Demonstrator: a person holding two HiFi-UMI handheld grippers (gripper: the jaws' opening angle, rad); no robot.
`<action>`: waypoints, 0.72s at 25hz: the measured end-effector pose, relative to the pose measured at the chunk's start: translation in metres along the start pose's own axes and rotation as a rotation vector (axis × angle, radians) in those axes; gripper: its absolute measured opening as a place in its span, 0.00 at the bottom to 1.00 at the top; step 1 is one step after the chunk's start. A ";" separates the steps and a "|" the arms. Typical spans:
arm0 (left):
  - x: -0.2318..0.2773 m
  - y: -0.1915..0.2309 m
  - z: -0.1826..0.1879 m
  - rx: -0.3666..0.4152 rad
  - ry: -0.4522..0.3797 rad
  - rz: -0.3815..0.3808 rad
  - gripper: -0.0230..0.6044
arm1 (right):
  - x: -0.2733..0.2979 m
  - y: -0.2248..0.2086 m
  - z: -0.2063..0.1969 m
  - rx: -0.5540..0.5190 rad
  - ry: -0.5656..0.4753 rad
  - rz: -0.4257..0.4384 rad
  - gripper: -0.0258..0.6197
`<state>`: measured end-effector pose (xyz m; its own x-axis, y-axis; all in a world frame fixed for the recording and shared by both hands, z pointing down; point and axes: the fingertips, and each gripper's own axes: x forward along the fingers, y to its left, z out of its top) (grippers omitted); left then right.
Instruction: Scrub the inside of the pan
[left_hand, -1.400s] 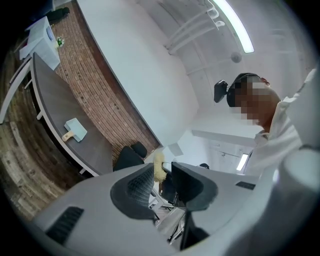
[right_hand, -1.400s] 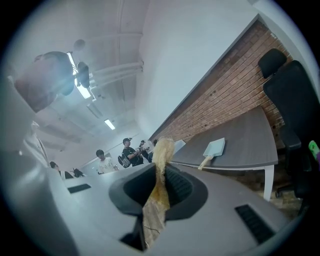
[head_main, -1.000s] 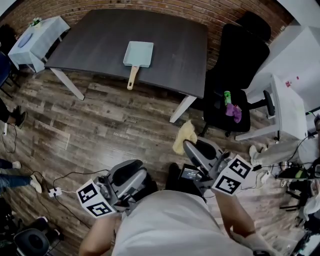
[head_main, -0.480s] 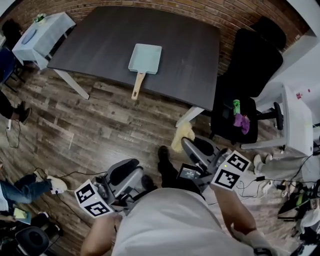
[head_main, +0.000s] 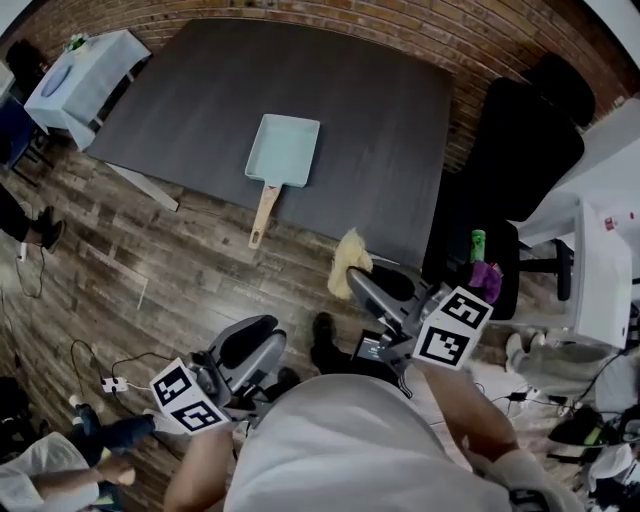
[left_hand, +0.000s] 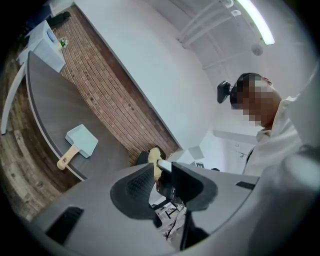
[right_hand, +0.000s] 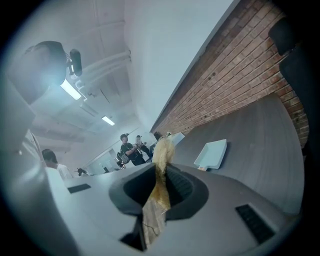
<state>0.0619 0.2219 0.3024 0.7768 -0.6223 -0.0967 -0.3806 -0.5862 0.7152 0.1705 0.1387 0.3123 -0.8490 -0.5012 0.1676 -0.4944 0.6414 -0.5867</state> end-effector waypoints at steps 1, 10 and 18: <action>0.006 0.004 0.003 0.002 -0.004 0.010 0.22 | 0.001 -0.007 0.003 0.004 0.006 0.002 0.12; 0.025 0.045 0.010 -0.013 -0.004 0.089 0.22 | 0.021 -0.046 0.014 0.060 0.029 0.001 0.12; 0.019 0.112 0.035 -0.042 0.039 0.111 0.23 | 0.063 -0.058 0.018 0.056 0.048 -0.064 0.12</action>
<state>0.0167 0.1263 0.3570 0.7505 -0.6608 0.0113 -0.4447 -0.4923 0.7483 0.1491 0.0599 0.3422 -0.8245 -0.5107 0.2437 -0.5381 0.5744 -0.6169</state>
